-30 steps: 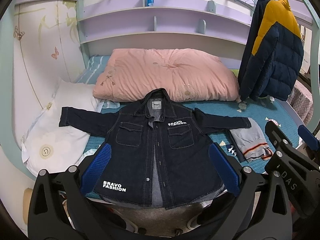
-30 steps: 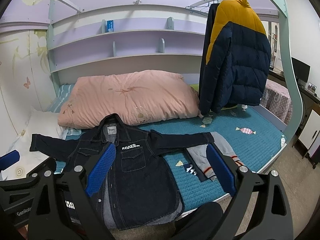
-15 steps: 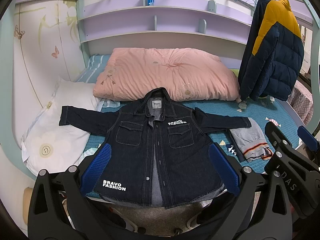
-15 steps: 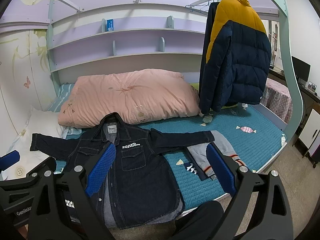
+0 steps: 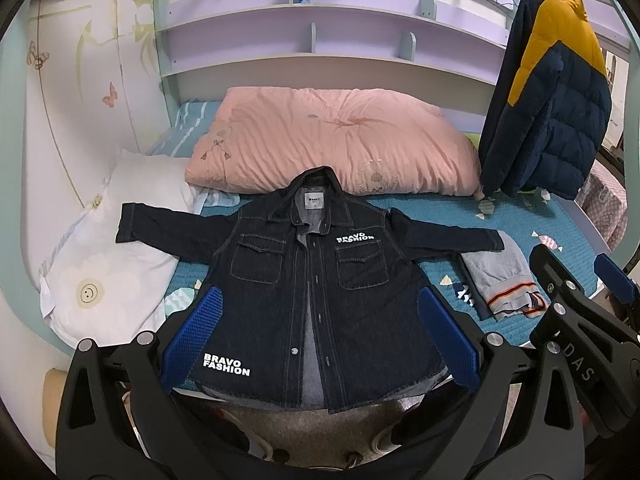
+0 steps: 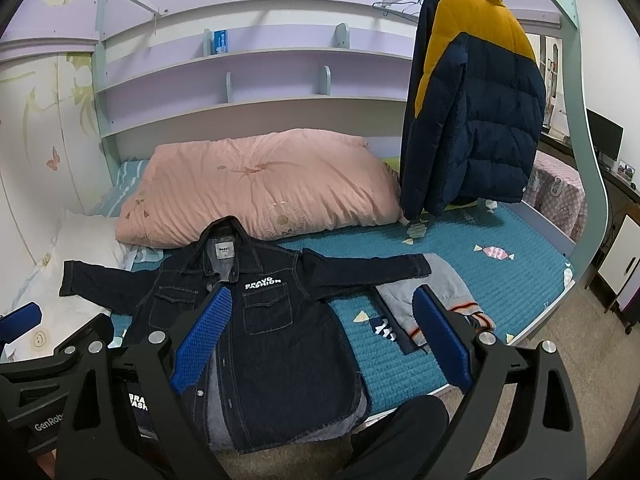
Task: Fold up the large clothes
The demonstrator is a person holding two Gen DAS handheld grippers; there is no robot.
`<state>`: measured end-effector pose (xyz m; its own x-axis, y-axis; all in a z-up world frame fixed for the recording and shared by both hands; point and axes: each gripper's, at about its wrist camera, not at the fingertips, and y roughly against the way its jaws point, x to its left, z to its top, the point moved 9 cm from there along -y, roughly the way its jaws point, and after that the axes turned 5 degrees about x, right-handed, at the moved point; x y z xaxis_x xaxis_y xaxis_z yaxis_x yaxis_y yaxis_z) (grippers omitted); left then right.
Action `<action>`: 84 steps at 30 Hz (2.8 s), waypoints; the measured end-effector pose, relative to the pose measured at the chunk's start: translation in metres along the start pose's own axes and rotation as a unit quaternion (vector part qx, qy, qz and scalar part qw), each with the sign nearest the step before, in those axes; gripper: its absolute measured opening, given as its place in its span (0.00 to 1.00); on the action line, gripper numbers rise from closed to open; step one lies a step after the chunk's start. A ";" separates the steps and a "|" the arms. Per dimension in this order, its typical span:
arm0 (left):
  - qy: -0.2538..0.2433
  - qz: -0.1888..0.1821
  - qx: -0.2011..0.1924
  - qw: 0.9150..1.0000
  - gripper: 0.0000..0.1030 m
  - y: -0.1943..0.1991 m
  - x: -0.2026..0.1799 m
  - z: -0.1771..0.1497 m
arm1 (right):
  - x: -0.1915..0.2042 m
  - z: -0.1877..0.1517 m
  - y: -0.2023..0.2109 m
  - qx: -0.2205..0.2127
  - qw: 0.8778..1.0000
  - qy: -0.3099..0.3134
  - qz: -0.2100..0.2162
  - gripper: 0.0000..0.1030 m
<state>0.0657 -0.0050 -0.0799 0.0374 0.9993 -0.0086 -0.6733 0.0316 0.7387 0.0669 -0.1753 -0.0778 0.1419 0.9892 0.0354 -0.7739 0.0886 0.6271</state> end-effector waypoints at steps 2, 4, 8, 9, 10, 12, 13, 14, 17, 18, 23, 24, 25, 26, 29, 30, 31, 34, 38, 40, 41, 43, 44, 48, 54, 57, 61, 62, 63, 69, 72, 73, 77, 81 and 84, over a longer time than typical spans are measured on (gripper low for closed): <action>0.005 -0.001 0.003 1.000 0.95 -0.003 0.003 -0.001 | 0.003 -0.001 -0.003 0.006 1.000 0.003 0.001 0.86; 0.009 -0.001 0.010 1.000 0.96 -0.007 0.007 -0.004 | 0.007 -0.003 -0.006 0.012 1.000 0.010 0.000 0.86; 0.015 -0.002 0.017 1.000 0.95 -0.015 0.019 -0.004 | 0.017 -0.005 -0.013 0.024 1.000 0.013 0.003 0.86; 0.016 0.000 0.018 1.000 0.95 -0.017 0.022 -0.004 | 0.021 -0.006 -0.015 0.030 0.999 0.012 0.006 0.86; 0.018 0.001 0.019 1.000 0.95 -0.019 0.026 -0.004 | 0.024 -0.007 -0.017 0.034 0.999 0.014 0.008 0.86; 0.022 0.000 0.021 1.000 0.95 -0.023 0.033 -0.004 | 0.032 -0.008 -0.021 0.041 0.999 0.019 0.009 0.86; 0.024 0.000 0.022 0.999 0.96 -0.025 0.037 -0.005 | 0.035 -0.008 -0.023 0.043 0.999 0.021 0.009 0.86; 0.027 0.000 0.024 0.999 0.95 -0.028 0.042 -0.005 | 0.040 -0.008 -0.025 0.046 0.999 0.025 0.008 0.86; 0.040 0.000 0.037 0.999 0.95 -0.040 0.059 -0.008 | 0.055 -0.010 -0.033 0.058 0.998 0.038 0.008 0.86; 0.045 0.001 0.041 0.998 0.95 -0.044 0.065 -0.008 | 0.063 -0.011 -0.037 0.063 0.997 0.044 0.011 0.86; 0.082 0.012 0.067 0.994 0.95 -0.068 0.108 -0.018 | 0.100 -0.011 -0.055 0.078 0.993 0.081 0.023 0.86; 0.089 0.012 0.073 0.993 0.95 -0.073 0.116 -0.020 | 0.108 -0.011 -0.058 0.080 0.993 0.088 0.027 0.86; 0.096 0.013 0.080 0.992 0.95 -0.078 0.125 -0.023 | 0.119 -0.012 -0.063 0.085 0.991 0.097 0.036 0.86; 0.104 0.017 0.086 0.991 0.95 -0.085 0.138 -0.025 | 0.130 -0.012 -0.069 0.089 0.990 0.102 0.043 0.86; 0.124 0.038 0.102 0.986 0.95 -0.102 0.172 -0.033 | 0.165 -0.014 -0.086 0.102 0.985 0.124 0.068 0.86; 0.130 0.045 0.107 0.985 0.95 -0.109 0.184 -0.034 | 0.176 -0.015 -0.091 0.105 0.983 0.133 0.072 0.86; 0.138 0.050 0.114 0.983 0.95 -0.116 0.197 -0.036 | 0.188 -0.014 -0.097 0.105 0.981 0.143 0.075 0.86; 0.152 0.076 0.128 0.977 0.95 -0.136 0.235 -0.039 | 0.231 -0.015 -0.124 0.116 0.975 0.164 0.098 0.86; 0.160 0.127 0.134 0.970 0.95 -0.155 0.283 -0.036 | 0.276 -0.019 -0.158 0.149 0.965 0.160 0.145 0.86; 0.164 0.139 0.137 0.967 0.95 -0.165 0.304 -0.033 | 0.298 -0.018 -0.178 0.154 0.963 0.171 0.142 0.86; 0.166 0.146 0.138 0.966 0.95 -0.172 0.316 -0.030 | 0.307 -0.017 -0.187 0.157 0.962 0.175 0.142 0.86; 0.166 0.165 0.144 0.962 0.95 -0.186 0.336 -0.027 | 0.326 -0.017 -0.206 0.170 0.959 0.173 0.148 0.86; 0.162 0.185 0.153 0.957 0.95 -0.196 0.348 -0.026 | 0.335 -0.017 -0.215 0.179 0.956 0.169 0.156 0.86; 0.163 0.194 0.163 0.954 0.95 -0.225 0.379 -0.016 | 0.367 -0.017 -0.255 0.228 0.944 0.156 0.181 0.80; 0.184 0.196 0.151 0.951 0.95 -0.257 0.420 0.010 | 0.411 -0.025 -0.319 0.304 0.917 0.144 0.213 0.54; 0.194 0.195 0.152 0.949 0.95 -0.274 0.444 0.021 | 0.426 -0.029 -0.354 0.335 0.909 0.135 0.207 0.41; 0.223 0.157 0.154 0.950 0.95 -0.294 0.472 0.035 | 0.440 -0.041 -0.395 0.387 0.892 0.116 0.204 0.29; 0.232 0.150 0.150 0.949 0.95 -0.300 0.481 0.040 | 0.444 -0.045 -0.405 0.398 0.888 0.117 0.199 0.27; 0.240 0.143 0.148 0.949 0.95 -0.305 0.489 0.043 | 0.447 -0.048 -0.410 0.405 0.884 0.117 0.200 0.24; 0.259 0.114 0.163 0.945 0.95 -0.328 0.521 0.053 | 0.460 -0.074 -0.442 0.460 0.859 0.099 0.204 0.12; 0.267 0.099 0.166 0.944 0.95 -0.337 0.533 0.057 | 0.470 -0.090 -0.454 0.483 0.845 0.094 0.210 0.05; 0.274 0.092 0.171 0.942 0.95 -0.341 0.538 0.057 | 0.471 -0.094 -0.458 0.484 0.844 0.096 0.210 0.02; 0.298 0.068 0.177 0.936 0.95 -0.356 0.553 0.060 | 0.473 -0.120 -0.482 0.504 0.838 0.095 0.188 0.00; 0.326 0.031 0.182 0.927 0.95 -0.372 0.559 0.063 | 0.476 -0.125 -0.488 0.506 0.835 0.114 0.185 0.00; 0.356 -0.013 0.188 0.915 0.95 -0.390 0.557 0.064 | 0.478 -0.127 -0.489 0.508 0.831 0.123 0.189 0.00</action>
<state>0.3964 0.5376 -0.3300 -0.5310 0.7637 -0.3672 -0.3719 0.1794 0.9108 0.4352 0.2685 -0.4665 -0.2200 0.9292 0.2971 0.2039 -0.2540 0.9455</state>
